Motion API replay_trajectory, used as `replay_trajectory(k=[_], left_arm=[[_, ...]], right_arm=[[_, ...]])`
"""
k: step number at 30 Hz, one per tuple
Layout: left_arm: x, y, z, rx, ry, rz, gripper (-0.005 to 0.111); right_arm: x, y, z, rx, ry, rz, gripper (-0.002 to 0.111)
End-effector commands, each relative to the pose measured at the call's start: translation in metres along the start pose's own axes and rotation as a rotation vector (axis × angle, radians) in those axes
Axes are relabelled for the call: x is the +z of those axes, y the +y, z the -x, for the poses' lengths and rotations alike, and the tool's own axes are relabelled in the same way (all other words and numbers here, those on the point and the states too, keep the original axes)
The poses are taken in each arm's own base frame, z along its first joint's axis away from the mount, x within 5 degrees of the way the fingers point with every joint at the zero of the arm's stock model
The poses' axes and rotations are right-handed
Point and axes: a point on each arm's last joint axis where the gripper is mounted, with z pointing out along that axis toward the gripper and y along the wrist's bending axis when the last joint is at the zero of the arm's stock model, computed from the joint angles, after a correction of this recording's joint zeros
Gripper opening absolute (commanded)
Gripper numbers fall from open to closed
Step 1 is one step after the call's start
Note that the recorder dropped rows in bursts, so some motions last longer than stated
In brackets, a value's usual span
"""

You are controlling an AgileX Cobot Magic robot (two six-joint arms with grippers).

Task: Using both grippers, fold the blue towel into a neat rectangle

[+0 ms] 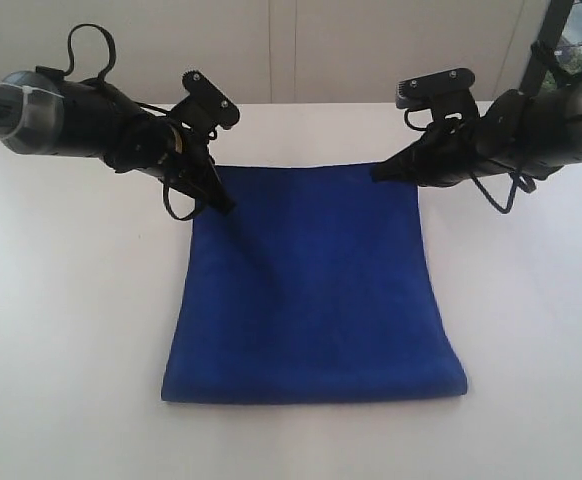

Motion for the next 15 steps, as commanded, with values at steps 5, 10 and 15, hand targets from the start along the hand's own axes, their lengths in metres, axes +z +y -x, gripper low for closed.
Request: replay_trajectory(k=[5,10,15], left_arm=[[0.010,0.007,-0.009,-0.002,0.011,0.008,0.000],[0.015,0.005,-0.010,-0.001,-0.012,0.006,0.000],[0.015,0.005,-0.010,-0.001,-0.006,0.005,0.000]], right_arm=[[0.009,0.000,-0.003,-0.017,-0.034,-0.033,0.000],[0.012,-0.001,-0.004,-0.017,-0.036,-0.039,0.000],[0.016,-0.001,-0.008,-0.017,-0.029,-0.041,0.000]])
